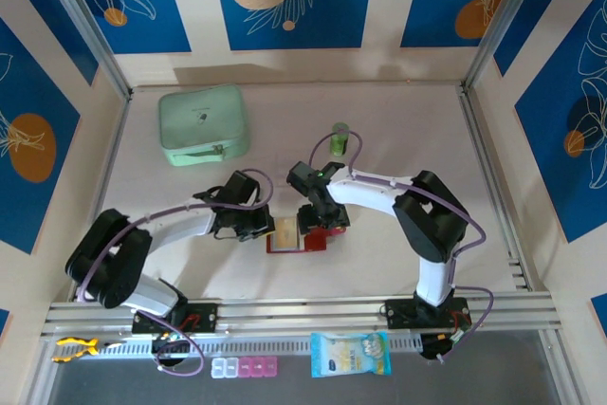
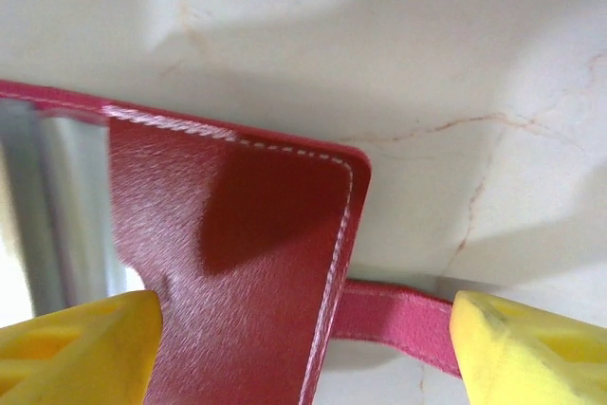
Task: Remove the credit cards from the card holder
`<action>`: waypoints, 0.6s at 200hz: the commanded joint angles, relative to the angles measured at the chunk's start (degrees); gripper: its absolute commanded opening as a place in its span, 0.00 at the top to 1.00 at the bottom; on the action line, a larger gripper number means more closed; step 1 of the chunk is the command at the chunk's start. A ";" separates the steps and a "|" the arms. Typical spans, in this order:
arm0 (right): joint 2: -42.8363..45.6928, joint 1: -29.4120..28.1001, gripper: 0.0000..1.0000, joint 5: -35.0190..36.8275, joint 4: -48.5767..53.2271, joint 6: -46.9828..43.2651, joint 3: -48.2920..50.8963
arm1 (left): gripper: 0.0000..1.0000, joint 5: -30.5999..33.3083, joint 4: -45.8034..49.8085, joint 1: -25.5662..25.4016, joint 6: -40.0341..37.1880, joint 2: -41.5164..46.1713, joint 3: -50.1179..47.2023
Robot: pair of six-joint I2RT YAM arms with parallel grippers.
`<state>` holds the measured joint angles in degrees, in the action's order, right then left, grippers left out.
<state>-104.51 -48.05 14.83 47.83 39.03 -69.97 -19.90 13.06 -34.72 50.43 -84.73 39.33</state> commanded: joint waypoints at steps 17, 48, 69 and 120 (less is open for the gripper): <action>6.69 -0.07 0.22 -4.10 -0.96 0.90 0.45 | 0.92 -1.49 -1.02 -0.34 -1.15 -2.17 1.28; 10.41 1.41 0.29 -13.73 -8.23 3.16 3.77 | 0.92 -0.58 -0.12 -0.36 -0.70 -2.02 0.34; 11.54 2.85 0.39 -21.82 -15.59 5.19 7.26 | 0.92 -0.49 -0.27 -0.51 -0.27 -1.50 -0.55; 9.03 3.92 0.60 -28.73 -24.32 7.73 11.49 | 0.93 -0.65 -0.19 -0.70 0.41 0.81 -0.25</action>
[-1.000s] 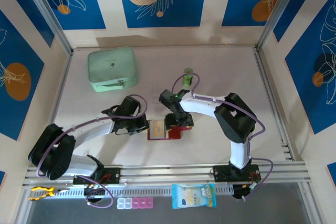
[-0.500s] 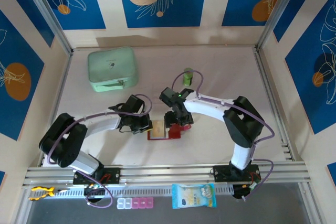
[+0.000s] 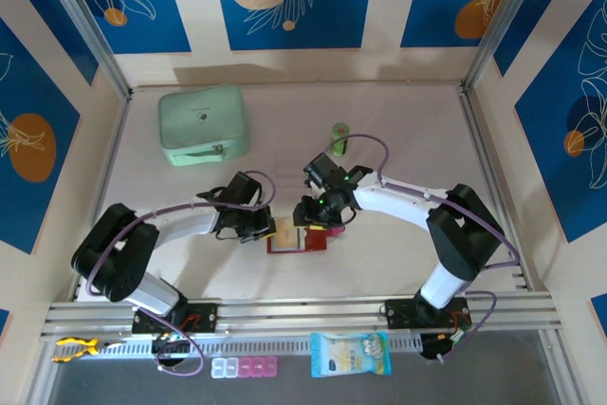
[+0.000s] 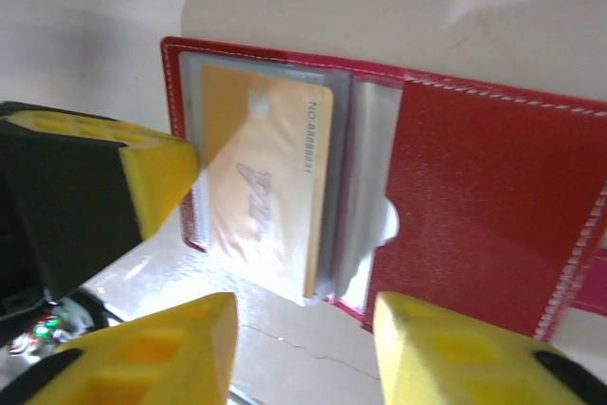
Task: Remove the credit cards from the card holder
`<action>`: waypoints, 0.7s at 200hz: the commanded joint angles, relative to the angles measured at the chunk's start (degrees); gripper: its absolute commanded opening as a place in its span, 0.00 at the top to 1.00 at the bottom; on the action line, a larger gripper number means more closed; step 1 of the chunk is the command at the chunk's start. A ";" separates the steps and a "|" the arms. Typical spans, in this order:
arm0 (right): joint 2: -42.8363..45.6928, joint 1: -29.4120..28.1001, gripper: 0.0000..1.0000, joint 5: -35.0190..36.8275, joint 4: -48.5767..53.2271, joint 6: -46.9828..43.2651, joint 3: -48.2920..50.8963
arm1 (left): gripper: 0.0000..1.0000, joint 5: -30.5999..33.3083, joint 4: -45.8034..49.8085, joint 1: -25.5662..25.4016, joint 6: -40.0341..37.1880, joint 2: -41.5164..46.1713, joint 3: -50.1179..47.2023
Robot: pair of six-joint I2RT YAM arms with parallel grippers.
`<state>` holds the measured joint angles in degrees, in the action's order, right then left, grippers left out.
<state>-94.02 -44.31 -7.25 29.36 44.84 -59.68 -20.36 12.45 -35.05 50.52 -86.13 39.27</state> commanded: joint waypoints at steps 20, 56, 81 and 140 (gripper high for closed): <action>-2.32 0.19 0.65 -7.49 -7.75 2.53 1.98 | 0.92 -0.19 0.95 -0.31 0.13 2.98 0.83; -4.06 0.19 0.69 -7.53 -8.45 2.62 1.77 | 0.90 -1.22 0.95 -0.71 -0.84 1.99 2.69; -5.29 0.20 0.69 -7.69 -8.56 2.44 1.50 | 0.88 -1.82 0.32 -1.03 -1.31 -0.51 2.86; -6.93 0.19 0.71 -7.38 -9.06 2.34 1.67 | 0.89 -0.79 0.62 -1.21 -1.48 -3.59 1.36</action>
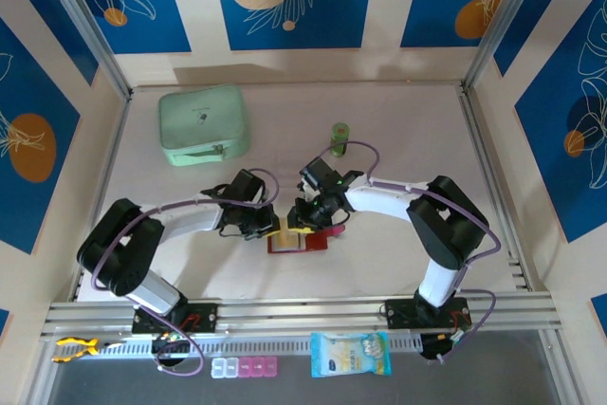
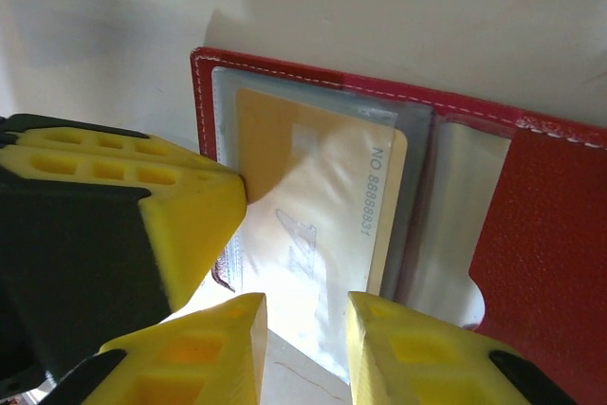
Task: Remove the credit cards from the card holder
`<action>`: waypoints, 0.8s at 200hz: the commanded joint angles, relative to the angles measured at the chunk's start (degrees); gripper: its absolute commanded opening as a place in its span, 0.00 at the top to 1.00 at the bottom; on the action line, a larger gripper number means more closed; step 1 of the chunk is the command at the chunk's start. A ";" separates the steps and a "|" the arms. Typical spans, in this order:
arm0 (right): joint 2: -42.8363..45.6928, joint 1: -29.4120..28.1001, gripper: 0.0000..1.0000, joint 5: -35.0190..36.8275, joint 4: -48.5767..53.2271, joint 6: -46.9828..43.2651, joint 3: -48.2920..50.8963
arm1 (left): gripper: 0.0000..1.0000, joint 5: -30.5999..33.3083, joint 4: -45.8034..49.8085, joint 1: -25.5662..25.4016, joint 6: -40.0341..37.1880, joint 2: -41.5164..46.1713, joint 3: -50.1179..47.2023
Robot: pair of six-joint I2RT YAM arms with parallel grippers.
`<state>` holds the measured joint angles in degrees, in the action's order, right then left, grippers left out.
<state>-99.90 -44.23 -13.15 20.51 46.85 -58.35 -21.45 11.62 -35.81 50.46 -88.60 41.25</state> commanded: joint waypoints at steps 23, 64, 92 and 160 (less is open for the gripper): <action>-2.01 0.10 0.73 -1.37 0.00 -0.05 0.00 | 0.90 0.91 1.69 -0.56 -1.41 -1.23 -1.09; -2.94 0.02 0.74 0.74 1.88 -1.06 -0.80 | 0.92 1.58 2.32 -0.43 -1.50 -0.97 -1.09; -3.46 -0.11 0.76 0.33 1.42 -1.25 -0.63 | 0.92 1.42 2.27 -0.41 -1.33 -0.57 -1.00; -4.17 -0.03 0.80 -1.88 -1.00 -1.08 -0.32 | 0.93 1.34 2.09 -0.45 -1.27 -0.70 -1.08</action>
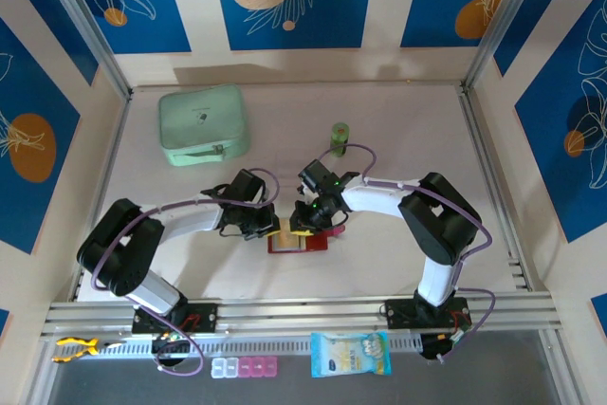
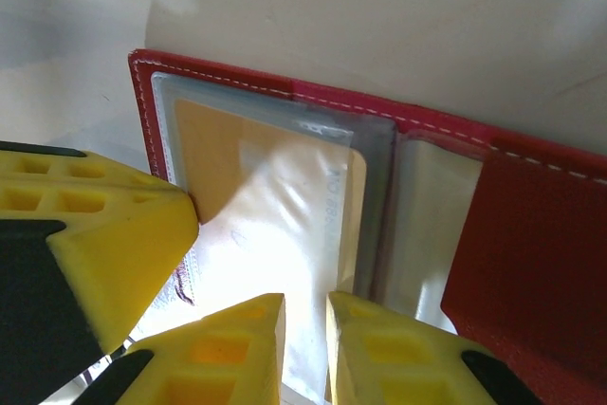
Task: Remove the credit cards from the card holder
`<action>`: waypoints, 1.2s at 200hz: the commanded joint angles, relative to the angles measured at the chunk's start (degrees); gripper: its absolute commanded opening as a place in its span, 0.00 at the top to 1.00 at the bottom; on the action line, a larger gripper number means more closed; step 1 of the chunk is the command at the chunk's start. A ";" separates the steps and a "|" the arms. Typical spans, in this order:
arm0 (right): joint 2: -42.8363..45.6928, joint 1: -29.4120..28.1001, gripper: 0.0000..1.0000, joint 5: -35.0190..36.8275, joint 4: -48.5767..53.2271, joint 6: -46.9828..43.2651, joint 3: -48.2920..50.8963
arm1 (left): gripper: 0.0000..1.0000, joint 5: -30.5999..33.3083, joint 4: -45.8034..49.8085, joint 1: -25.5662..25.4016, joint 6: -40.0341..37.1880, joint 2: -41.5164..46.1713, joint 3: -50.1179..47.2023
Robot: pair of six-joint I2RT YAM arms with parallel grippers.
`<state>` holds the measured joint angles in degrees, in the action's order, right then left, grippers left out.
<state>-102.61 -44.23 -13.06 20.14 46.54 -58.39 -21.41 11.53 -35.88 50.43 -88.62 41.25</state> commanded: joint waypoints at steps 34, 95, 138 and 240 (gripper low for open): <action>-1.80 -0.02 0.82 -1.38 -0.40 -0.84 0.12 | 0.92 0.23 0.94 -0.36 -0.57 0.93 -1.35; -1.81 0.07 0.82 -0.49 0.54 -0.93 0.03 | 0.90 -0.36 2.69 -0.92 0.01 4.19 -1.68; -0.98 -0.05 0.77 1.57 3.00 -1.53 -1.02 | 0.92 -0.49 0.87 -1.05 0.03 0.97 -3.01; 1.83 0.13 0.67 5.19 6.56 -2.66 -1.02 | 0.94 1.10 0.76 -1.04 0.45 1.07 -5.30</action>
<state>-102.10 -44.23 -10.39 22.52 45.01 -59.13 -22.35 9.13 -36.56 50.65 -86.74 38.09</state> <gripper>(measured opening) 0.326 0.062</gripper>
